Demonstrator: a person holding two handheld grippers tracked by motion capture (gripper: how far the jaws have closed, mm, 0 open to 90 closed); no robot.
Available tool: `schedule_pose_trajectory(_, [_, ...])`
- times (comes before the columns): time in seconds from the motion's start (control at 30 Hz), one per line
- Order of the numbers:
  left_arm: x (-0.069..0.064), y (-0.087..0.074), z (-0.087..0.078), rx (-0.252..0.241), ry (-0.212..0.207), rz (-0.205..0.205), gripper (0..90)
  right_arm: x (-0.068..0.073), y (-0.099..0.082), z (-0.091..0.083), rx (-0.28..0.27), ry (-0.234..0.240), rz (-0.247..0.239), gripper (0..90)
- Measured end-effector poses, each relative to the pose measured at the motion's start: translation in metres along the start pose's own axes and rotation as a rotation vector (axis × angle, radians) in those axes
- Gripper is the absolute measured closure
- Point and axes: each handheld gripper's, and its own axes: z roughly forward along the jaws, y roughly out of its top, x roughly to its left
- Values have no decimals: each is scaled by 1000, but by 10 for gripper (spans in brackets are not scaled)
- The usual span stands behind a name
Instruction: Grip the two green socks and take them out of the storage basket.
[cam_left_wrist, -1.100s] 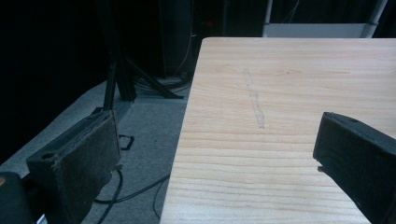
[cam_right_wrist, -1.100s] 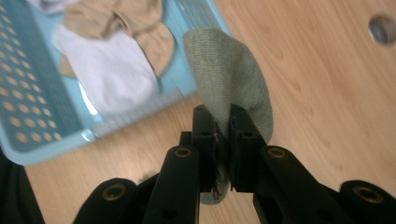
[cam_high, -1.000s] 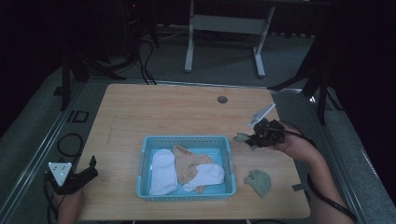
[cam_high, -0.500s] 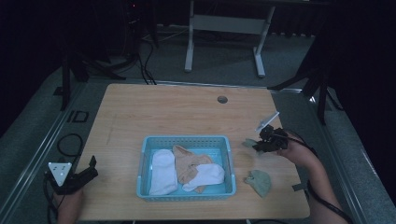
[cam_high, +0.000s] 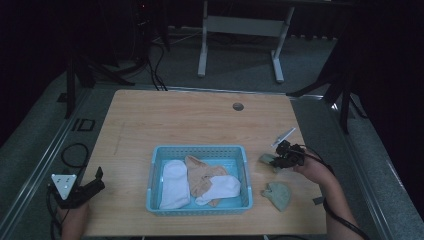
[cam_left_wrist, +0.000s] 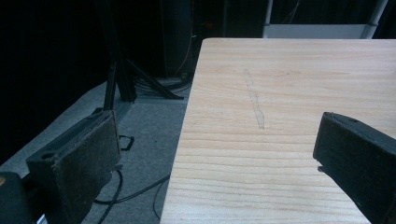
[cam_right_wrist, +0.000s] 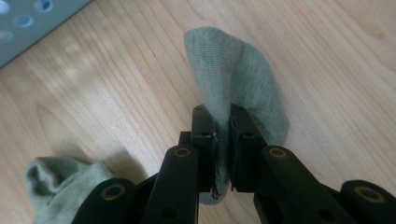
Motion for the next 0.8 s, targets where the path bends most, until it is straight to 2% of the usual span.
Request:
schedule_pose_trajectory(0.1, [0, 0, 0, 1, 2, -1, 3, 3, -2, 9, 13, -18, -2, 819])
schedule_pose_trajectory(0.2, [0, 0, 0, 1, 3, 0, 3, 7, -5, 18, 8, 9, 5, 812])
schedule_pose_trajectory(0.33, [0, 0, 0, 2, 5, 0, 4, 7, -7, 20, -15, 32, 22, 812])
schedule_pose_trajectory(0.47, [0, 0, 0, 2, 5, 0, 4, 9, -6, 20, -8, 32, 23, 799])
schedule_pose_trajectory(0.57, [0, 0, 0, 1, 6, -1, 3, 12, -3, 16, -8, 39, 20, 653])
schedule_pose_trajectory(0.67, [0, 0, 0, 1, 6, -3, 4, 13, -2, 9, -22, 29, 28, 608])
schedule_pose_trajectory(0.7, [0, 0, 0, 4, 5, -4, 4, 15, -1, -1, -47, 22, 26, 543])
schedule_pose_trajectory(0.77, [0, 0, 0, 2, 6, -4, 3, 15, -1, -4, -57, 22, 23, 522])
schedule_pose_trajectory(0.8, [0, 0, 0, 2, 6, -5, 3, 17, 0, -12, -79, 28, 20, 491])
